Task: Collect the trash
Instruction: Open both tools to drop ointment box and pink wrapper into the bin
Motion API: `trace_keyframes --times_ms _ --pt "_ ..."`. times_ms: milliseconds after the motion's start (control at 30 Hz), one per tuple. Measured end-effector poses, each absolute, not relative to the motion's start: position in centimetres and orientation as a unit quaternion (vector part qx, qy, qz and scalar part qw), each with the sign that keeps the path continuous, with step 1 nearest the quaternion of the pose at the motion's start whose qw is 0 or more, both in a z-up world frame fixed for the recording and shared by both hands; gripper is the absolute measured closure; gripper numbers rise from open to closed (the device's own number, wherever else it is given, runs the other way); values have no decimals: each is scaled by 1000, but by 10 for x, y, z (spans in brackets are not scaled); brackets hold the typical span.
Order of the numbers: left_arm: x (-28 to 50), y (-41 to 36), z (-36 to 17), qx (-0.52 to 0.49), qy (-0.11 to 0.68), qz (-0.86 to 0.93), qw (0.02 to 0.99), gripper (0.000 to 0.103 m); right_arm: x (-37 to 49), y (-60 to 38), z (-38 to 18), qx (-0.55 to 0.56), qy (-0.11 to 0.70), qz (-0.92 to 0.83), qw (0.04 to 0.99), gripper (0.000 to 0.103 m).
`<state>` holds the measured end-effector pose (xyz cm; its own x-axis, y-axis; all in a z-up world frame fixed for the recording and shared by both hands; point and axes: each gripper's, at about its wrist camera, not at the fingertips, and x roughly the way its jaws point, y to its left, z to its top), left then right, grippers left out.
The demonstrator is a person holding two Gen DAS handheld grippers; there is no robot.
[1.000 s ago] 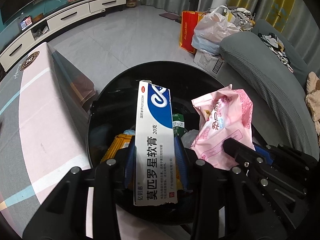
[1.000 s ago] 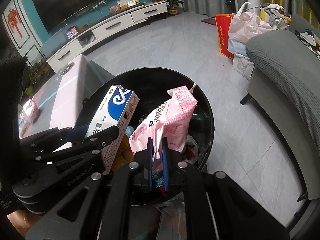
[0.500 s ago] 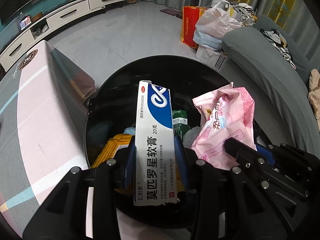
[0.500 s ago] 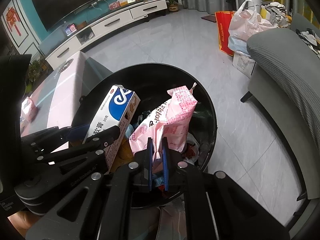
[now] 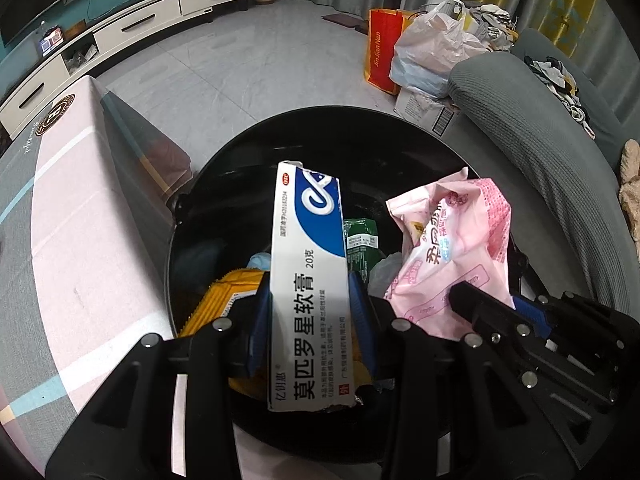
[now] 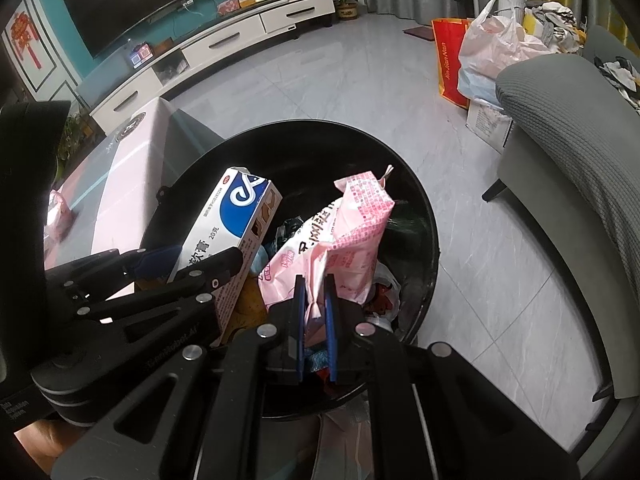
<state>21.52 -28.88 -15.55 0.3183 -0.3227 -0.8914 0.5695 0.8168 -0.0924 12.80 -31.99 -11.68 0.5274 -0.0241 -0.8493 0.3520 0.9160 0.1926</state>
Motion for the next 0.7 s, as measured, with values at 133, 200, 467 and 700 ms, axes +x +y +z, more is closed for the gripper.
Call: trace_keyframes --times_ms 133,200,467,700 --pt "214 -290 -155 121 514 -277 803 64 129 -320 -117 174 474 -111 856 94" --pt "213 -290 -155 122 513 -276 803 64 129 -320 -118 175 476 -111 855 93" --pt "213 -290 -155 124 513 -275 804 64 131 -320 -120 176 480 -111 852 91" --pt "213 -288 -156 123 513 -273 805 64 131 -320 -119 176 479 -113 853 88"
